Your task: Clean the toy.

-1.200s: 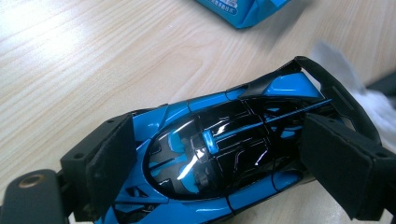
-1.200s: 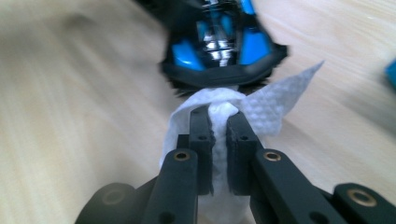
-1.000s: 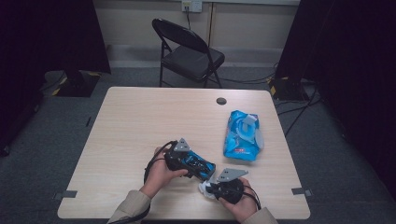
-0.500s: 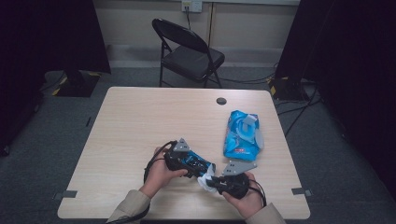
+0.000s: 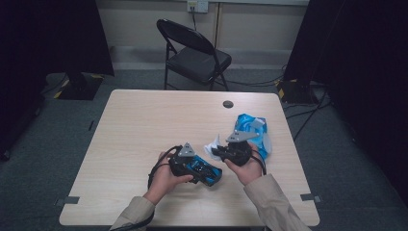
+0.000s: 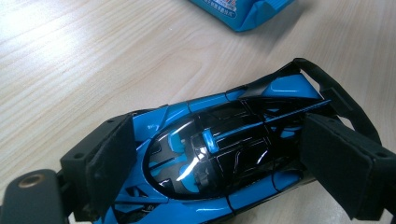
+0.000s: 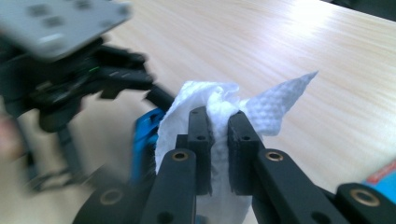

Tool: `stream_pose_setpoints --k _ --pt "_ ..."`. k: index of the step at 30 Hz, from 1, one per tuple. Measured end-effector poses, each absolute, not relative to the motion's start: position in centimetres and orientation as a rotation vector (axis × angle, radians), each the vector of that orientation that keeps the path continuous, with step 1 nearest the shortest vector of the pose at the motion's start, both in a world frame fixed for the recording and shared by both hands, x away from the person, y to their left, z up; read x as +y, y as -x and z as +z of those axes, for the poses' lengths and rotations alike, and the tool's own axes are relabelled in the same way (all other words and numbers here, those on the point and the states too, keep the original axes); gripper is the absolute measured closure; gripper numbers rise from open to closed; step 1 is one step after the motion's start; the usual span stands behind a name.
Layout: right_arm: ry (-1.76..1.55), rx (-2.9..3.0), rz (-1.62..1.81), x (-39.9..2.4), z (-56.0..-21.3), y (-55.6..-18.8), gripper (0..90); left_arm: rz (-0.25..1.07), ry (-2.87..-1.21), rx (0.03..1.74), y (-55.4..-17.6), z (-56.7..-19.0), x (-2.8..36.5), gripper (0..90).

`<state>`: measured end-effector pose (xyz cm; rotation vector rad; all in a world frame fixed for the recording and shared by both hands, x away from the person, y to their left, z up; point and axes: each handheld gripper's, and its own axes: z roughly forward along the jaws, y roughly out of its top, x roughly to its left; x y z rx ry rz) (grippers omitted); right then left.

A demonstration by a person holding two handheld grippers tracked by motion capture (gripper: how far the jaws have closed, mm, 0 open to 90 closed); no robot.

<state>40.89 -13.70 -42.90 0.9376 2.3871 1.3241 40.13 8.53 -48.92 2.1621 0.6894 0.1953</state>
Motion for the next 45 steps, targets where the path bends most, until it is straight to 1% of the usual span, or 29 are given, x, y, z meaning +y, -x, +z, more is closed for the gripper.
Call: stream_pose_setpoints --k 7,13,17,22,33,45 --pt "-0.976 2.417 1.252 -11.7 -44.7 -45.0 82.2 0.195 -2.156 0.689 -40.1 -49.0 8.6 10.8" --pt "-0.996 2.483 1.219 -9.6 -47.1 -46.7 81.9 0.199 -2.148 0.689 -40.0 -49.0 8.6 10.8" --pt "-0.999 2.542 1.211 -8.5 -48.8 -46.8 81.7 0.197 -2.153 0.688 -40.1 -49.0 8.6 10.8" --pt "-0.981 2.59 1.209 -7.8 -49.8 -47.0 81.5 0.203 -2.145 0.688 -40.1 -49.1 8.7 10.8" --pt "-0.972 2.606 1.25 -8.2 -50.1 -47.1 82.2 0.202 -2.135 0.722 -39.9 -49.2 8.8 10.0" --pt "-0.96 2.63 1.283 -10.0 -50.2 -46.0 82.5 0.201 -2.139 0.724 -39.9 -49.1 8.7 10.0"
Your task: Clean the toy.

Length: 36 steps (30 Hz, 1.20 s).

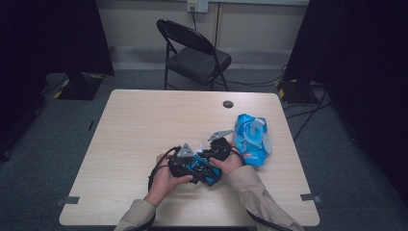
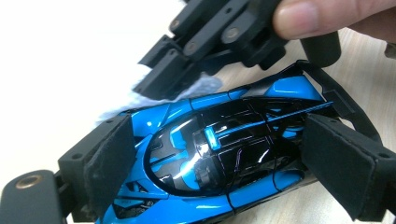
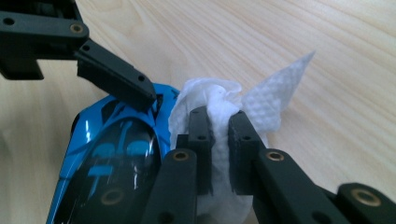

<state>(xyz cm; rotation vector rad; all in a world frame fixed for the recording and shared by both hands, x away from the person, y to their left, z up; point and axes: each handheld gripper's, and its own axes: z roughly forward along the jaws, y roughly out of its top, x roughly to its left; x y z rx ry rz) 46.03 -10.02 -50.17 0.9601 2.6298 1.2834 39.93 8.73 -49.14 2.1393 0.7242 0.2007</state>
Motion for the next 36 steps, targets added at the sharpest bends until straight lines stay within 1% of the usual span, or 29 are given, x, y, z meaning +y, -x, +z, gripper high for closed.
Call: stream_pose_setpoints --k 28,36 --pt "-1.031 2.65 1.287 -16.2 -50.0 -42.4 82.4 0.196 -2.146 0.732 -39.9 -49.0 8.6 10.0" --pt "-1.005 2.661 1.259 -17.5 -49.8 -41.1 82.4 0.198 -2.148 0.732 -39.9 -49.0 8.6 10.0"
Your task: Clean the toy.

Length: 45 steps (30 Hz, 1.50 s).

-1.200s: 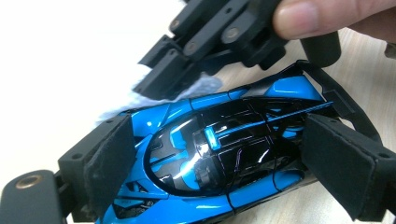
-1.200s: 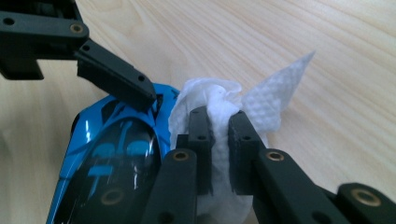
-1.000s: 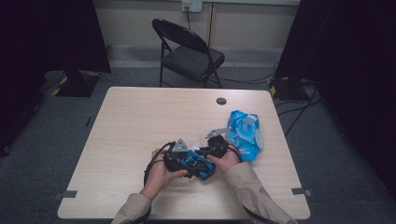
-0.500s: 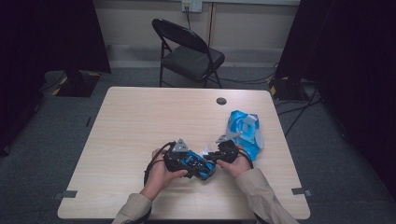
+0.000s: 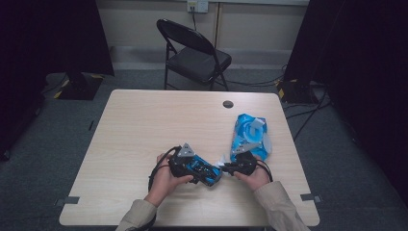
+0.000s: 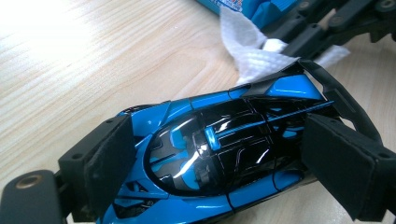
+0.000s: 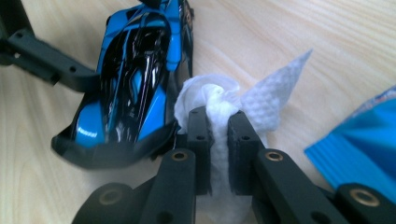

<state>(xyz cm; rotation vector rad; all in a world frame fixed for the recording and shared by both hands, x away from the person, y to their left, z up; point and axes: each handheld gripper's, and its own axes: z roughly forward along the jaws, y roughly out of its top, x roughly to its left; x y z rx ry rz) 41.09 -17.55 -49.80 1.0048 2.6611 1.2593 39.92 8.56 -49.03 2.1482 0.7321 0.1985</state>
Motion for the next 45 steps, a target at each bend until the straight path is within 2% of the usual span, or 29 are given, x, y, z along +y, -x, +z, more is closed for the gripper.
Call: stream_pose_setpoints --k 11,21,34,45 --pt "-0.975 2.623 1.234 -18.8 -47.1 -39.9 82.3 0.199 -2.15 0.732 -39.9 -49.0 8.5 10.0" --pt "-0.984 2.521 1.323 -16.4 -45.5 -42.6 82.1 0.199 -2.144 0.732 -39.9 -49.1 8.5 10.0" --pt "-0.966 2.522 1.291 -11.1 -46.3 -46.7 81.9 0.199 -2.143 0.733 -39.8 -49.1 8.5 10.0" --pt "-0.972 2.562 1.26 -9.0 -47.6 -47.6 81.7 0.199 -2.139 0.732 -39.9 -49.1 8.5 10.0"
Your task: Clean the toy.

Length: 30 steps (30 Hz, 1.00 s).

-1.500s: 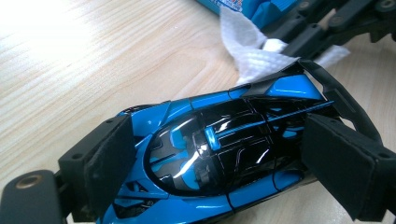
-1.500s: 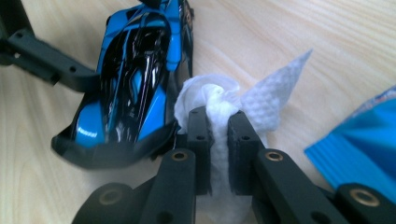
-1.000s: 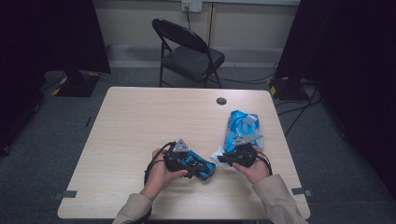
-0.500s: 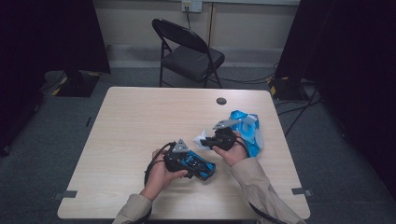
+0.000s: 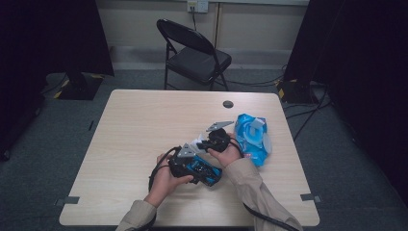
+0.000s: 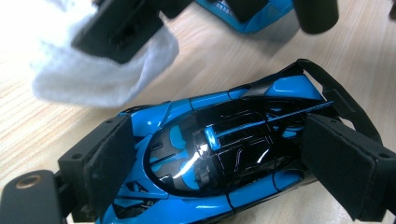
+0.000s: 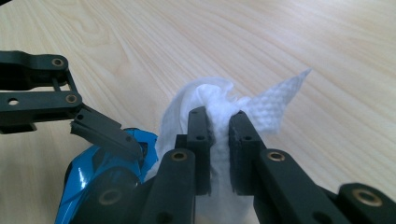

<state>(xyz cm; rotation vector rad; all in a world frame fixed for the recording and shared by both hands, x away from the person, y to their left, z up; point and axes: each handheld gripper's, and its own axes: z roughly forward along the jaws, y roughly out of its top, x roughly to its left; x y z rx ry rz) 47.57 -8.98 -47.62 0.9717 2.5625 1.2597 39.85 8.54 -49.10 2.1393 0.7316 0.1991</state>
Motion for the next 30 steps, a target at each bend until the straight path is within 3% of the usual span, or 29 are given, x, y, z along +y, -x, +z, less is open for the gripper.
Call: stream_pose_setpoints --k 12,30 --pt "-0.961 2.624 1.237 -8.1 -49.6 -47.0 81.9 0.202 -2.14 0.727 -39.9 -49.1 8.6 10.0" --pt "-0.946 2.636 1.228 -9.6 -49.8 -46.1 82.2 0.203 -2.137 0.73 -39.8 -49.1 8.6 10.0"
